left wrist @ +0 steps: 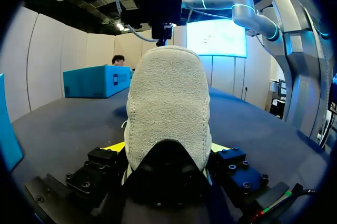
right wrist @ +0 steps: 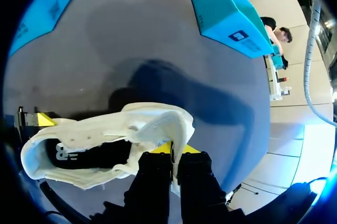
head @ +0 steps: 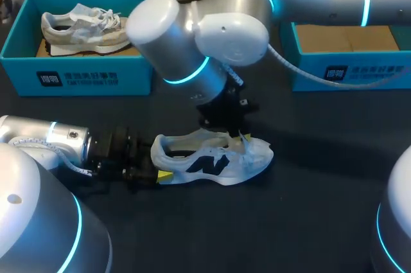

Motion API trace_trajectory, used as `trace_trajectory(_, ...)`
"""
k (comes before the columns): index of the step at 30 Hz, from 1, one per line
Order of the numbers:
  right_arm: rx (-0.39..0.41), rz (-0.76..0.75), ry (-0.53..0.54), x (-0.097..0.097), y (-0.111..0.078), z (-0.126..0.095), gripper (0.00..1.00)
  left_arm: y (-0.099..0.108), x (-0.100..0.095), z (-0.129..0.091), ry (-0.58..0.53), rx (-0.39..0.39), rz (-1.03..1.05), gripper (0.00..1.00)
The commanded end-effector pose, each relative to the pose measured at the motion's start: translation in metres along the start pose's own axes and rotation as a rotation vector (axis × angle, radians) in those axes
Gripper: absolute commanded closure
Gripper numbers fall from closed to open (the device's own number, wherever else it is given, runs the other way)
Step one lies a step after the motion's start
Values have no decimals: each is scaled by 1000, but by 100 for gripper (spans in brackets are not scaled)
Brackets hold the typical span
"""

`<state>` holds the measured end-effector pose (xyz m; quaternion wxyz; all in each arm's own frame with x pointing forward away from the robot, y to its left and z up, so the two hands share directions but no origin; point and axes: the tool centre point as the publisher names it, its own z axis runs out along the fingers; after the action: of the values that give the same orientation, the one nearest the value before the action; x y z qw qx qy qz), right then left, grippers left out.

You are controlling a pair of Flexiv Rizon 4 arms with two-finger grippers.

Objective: Take the shoe out of the shoebox, open the shoe tongue, remove and reinsert the insole, then place the shoe into the shoebox

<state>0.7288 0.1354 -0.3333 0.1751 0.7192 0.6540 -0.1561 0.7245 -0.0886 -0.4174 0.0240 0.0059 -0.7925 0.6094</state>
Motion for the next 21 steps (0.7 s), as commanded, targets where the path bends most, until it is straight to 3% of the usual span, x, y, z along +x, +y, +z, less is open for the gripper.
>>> trace_trajectory(1, -4, 293, 55, -9, -5, 15, 89, 2, 0, 1, -4, 0, 0, 100)
trace_trajectory(8, 0, 299, 73, -10, -4, 28, 59, 2, 0, 1, -4, 0, 0, 100)
trace_trajectory(21, 18, 306, 75, -12, -3, 36, 52, 2, 0, 1, -4, 0, 0, 100)
